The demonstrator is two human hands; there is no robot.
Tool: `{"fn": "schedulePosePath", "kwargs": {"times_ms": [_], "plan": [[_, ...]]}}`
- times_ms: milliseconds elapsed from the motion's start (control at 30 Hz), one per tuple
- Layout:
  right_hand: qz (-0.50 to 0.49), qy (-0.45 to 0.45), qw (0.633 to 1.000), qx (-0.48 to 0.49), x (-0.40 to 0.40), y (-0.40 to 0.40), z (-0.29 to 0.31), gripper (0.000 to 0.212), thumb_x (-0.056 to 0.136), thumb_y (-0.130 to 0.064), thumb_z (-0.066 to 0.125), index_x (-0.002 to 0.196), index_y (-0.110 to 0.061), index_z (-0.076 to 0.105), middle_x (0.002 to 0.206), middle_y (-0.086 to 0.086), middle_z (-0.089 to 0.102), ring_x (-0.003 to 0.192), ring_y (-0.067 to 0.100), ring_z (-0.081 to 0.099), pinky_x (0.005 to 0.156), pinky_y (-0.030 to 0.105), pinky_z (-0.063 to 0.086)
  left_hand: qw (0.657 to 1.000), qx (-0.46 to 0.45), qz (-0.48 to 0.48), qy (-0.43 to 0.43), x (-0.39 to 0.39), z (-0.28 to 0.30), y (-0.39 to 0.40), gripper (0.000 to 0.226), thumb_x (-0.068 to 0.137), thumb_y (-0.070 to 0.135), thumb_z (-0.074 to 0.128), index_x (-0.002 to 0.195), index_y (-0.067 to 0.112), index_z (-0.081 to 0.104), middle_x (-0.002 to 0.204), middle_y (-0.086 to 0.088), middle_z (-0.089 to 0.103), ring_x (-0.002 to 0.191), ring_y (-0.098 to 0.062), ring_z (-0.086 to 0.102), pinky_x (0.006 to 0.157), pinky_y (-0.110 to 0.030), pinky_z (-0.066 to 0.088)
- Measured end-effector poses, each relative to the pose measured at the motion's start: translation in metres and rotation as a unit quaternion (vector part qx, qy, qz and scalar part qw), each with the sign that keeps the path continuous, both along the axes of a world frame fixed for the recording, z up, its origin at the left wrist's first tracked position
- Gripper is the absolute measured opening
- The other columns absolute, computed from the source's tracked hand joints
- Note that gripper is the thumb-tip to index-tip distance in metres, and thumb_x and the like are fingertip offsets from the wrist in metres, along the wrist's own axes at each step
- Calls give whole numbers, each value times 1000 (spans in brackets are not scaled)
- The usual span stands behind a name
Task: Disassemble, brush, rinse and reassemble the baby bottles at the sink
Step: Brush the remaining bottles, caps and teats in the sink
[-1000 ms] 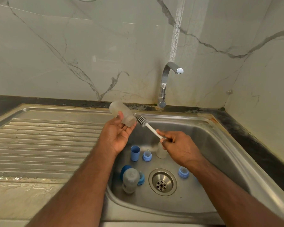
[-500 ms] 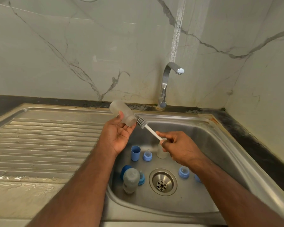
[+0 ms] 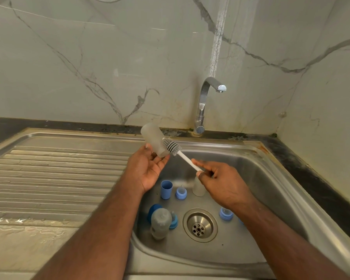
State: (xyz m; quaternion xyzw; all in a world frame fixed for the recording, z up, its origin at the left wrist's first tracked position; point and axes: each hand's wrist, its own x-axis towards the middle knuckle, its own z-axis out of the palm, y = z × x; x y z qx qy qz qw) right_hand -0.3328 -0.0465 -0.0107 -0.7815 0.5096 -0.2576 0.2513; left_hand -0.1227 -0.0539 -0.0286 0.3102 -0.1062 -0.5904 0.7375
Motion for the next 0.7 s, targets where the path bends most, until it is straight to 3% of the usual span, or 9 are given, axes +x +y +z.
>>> {"fn": "schedulePosePath", "kwargs": {"times_ms": [133, 267, 367, 533, 700], "plan": [[11, 5, 1000, -1, 5, 3, 0, 41, 102, -29, 54, 140, -45, 51, 75, -17, 55, 60, 4, 50, 55, 12, 37, 999, 1, 12, -44, -4, 4, 1, 24, 100, 15, 60, 118, 0, 57, 123, -24, 66, 111, -31, 68, 82, -40, 63], [-19, 29, 999, -2, -2, -5, 0, 40, 103, -29, 54, 141, -41, 52, 78, -11, 61, 63, 7, 53, 56, 16, 44, 1000, -25, 7, 11, -2, 7, 4, 32, 99, 16, 62, 120, -4, 51, 123, -28, 64, 111, -35, 68, 86, -45, 61], [-1, -41, 999, 26, -1, -2, 0, 38, 100, -27, 58, 135, -42, 57, 81, -7, 66, 64, 7, 54, 62, 23, 51, 1000, -24, -3, 4, -2, 5, 4, 33, 99, 18, 61, 121, -5, 52, 118, -27, 68, 108, -34, 70, 84, -44, 62], [-6, -2, 1000, 21, -1, -6, -2, 39, 101, -26, 56, 138, -39, 55, 80, -15, 61, 67, 7, 56, 60, 15, 44, 999, -34, -24, 19, 0, 5, 5, 33, 99, 20, 61, 119, -3, 50, 120, -29, 67, 115, -41, 66, 90, -53, 57], [-12, -49, 999, -15, -5, -3, 0, 39, 101, -31, 56, 137, -46, 53, 80, -8, 66, 61, 5, 54, 57, 17, 48, 991, 16, -25, -128, -3, -5, 0, 45, 95, 11, 67, 136, 6, 48, 124, -24, 66, 103, -35, 73, 80, -42, 63]]}}
